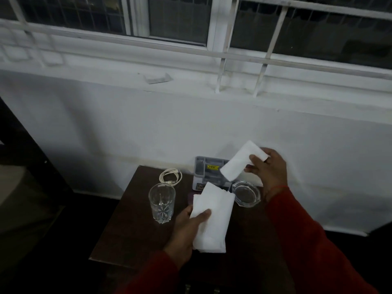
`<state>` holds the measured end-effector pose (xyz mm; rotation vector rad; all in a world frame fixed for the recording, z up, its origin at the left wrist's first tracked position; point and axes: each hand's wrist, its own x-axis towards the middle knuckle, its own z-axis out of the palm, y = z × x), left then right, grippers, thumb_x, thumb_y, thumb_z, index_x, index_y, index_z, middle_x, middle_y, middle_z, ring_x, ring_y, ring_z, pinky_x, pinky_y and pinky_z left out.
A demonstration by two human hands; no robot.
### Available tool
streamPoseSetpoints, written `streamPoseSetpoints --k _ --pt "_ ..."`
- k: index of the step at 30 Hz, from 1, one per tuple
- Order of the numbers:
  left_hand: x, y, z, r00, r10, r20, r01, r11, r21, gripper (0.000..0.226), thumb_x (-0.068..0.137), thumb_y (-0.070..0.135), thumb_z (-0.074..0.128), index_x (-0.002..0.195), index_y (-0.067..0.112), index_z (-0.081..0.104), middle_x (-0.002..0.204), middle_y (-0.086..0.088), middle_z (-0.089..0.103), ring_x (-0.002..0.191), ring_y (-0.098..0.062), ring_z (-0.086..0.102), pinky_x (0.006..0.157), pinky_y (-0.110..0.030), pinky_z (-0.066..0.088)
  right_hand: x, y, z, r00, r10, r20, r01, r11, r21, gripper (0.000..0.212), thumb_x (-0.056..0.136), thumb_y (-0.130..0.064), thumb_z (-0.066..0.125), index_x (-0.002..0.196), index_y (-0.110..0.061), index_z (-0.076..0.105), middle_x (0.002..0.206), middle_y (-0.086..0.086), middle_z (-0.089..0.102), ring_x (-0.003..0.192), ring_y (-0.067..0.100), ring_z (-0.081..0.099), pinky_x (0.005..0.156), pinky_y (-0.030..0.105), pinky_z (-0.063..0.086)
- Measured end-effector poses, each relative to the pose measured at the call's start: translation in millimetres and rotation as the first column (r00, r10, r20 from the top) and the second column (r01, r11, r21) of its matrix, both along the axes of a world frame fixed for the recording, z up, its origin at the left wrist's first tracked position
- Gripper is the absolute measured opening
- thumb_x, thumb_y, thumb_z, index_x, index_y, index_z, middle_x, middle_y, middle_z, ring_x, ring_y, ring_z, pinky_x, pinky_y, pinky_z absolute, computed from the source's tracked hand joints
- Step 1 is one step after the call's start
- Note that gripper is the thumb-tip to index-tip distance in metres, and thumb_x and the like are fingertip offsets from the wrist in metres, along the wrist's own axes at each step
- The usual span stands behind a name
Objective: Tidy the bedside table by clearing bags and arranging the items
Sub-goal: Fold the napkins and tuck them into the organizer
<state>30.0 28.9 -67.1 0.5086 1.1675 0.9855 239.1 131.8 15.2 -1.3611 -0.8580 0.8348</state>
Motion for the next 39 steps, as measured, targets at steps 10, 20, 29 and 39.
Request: streamPoseSetpoints --k 10,20,29,39 --pt "-5 6 -2 0.999 -0.040 -0.035 0.041 0.999 0.031 0.027 0.084 0.014 0.079 0.110 0.014 0.073 0.104 -0.007 0.079 0.102 -0.031 0.074 0.093 -0.053 0.057 -2 40 -24 0.879 -0.056 0.473 0.081 0.996 -0.032 0.041 0.086 0.002 0.060 0.124 -0.014 0.054 0.099 0.015 0.057 0.074 0.037 0.067 0.055 0.034 0.061" --pt "-4 8 -3 0.999 -0.019 -0.043 0.020 1.000 0.020 0.020 0.089 0.025 0.074 0.106 0.015 0.076 0.103 -0.008 0.079 0.103 -0.032 0.072 0.095 -0.054 0.056 -19 15 -34 0.794 0.029 0.608 0.085 0.984 -0.157 0.050 0.083 -0.034 0.074 0.126 -0.021 0.054 0.115 0.011 0.058 0.107 0.025 0.055 0.094 0.037 0.045" --pt "4 7 3 0.996 0.017 0.089 -0.015 1.000 -0.028 0.024 0.096 0.027 0.064 0.110 0.010 0.075 0.111 -0.015 0.077 0.111 -0.039 0.069 0.099 -0.058 0.053 -22 -60 -35 0.710 0.647 0.278 -0.506 0.743 -0.438 0.011 0.084 -0.020 0.076 0.093 -0.013 0.075 0.091 0.008 0.076 0.086 0.025 0.072 0.076 0.035 0.060" --pt "4 3 12 0.933 -0.073 0.353 0.099 0.993 -0.057 0.048 0.095 0.040 0.062 0.132 0.009 0.064 0.128 -0.017 0.069 0.121 -0.034 0.065 0.109 -0.053 0.047 -19 -68 -29 0.939 0.345 0.003 -0.337 0.919 -0.203 0.010 0.085 -0.009 0.072 0.087 -0.009 0.063 0.078 0.006 0.067 0.068 0.019 0.056 0.050 0.028 0.042"
